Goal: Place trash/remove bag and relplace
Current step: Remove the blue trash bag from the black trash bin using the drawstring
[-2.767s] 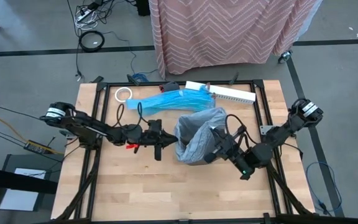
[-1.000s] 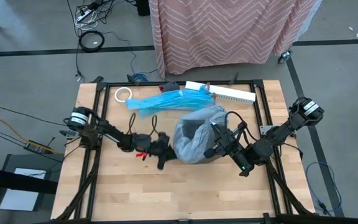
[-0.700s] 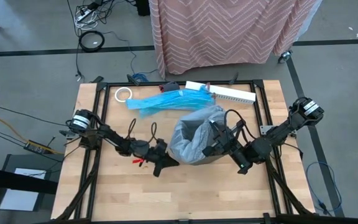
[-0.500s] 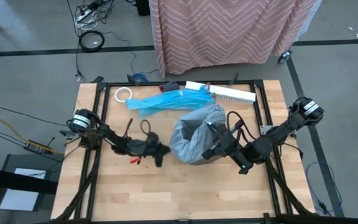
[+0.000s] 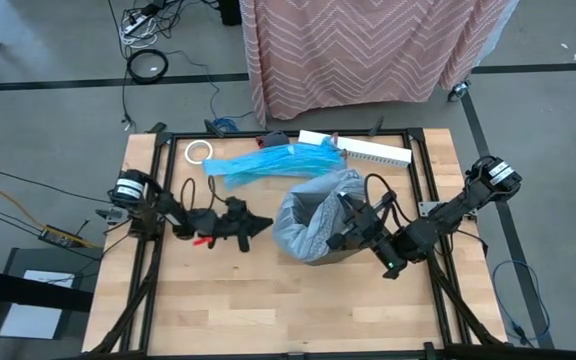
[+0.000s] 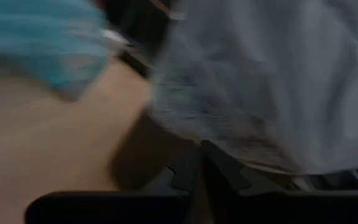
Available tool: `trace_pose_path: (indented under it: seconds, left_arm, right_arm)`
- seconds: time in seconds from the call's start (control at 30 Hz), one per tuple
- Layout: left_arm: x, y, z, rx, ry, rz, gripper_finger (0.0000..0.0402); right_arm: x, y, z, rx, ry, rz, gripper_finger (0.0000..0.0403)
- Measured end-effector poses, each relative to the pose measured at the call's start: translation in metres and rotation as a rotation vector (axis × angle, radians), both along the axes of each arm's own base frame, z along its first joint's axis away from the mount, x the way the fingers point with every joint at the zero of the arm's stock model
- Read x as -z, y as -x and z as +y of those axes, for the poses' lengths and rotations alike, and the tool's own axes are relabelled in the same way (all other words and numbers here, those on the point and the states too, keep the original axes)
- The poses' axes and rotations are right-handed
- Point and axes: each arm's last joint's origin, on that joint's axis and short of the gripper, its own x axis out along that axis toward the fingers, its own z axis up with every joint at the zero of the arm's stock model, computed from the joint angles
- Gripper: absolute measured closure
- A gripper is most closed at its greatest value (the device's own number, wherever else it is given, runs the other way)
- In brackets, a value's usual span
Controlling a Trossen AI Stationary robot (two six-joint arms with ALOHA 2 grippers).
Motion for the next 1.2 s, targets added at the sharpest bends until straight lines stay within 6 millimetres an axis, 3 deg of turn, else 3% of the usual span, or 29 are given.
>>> trace_pose_path:
  seconds: [0.13, 0.33, 0.47, 0.57, 0.8, 1.03, 1.2]
  left_arm:
    - [-0.006, -0.01, 0.001, 0.118, -0.097, -0.031, 0.0331]
    - [0.002, -0.014, 0.001, 0.089, -0.078, 0.072, 0.0284]
    - [0.009, -0.019, 0.001, 0.085, -0.058, 0.114, 0.0275]
    - [0.008, -0.02, 0.002, 0.083, -0.022, 0.018, 0.0274]
    - [0.016, -0.034, 0.011, 0.111, 0.032, 0.022, 0.0274]
    - [0.041, -0.05, 0.027, -0.169, 0.139, 0.048, 0.0274]
    - [0.041, -0.064, 0.032, -0.273, 0.121, 0.018, 0.0275]
  right_arm:
    - [-0.001, 0.005, 0.01, -0.052, 0.004, -0.014, 0.0403]
    - [-0.006, 0.033, 0.037, -0.131, -0.059, -0.025, 0.0403]
    - [-0.01, 0.045, 0.046, -0.186, -0.094, -0.063, 0.0403]
    - [-0.01, 0.046, 0.046, -0.187, -0.097, -0.065, 0.0403]
    - [-0.01, 0.053, 0.054, -0.222, -0.078, -0.04, 0.0403]
    - [-0.008, 0.059, 0.062, -0.257, -0.103, -0.066, 0.0403]
    - [-0.006, 0.057, 0.063, -0.257, -0.086, -0.048, 0.0403]
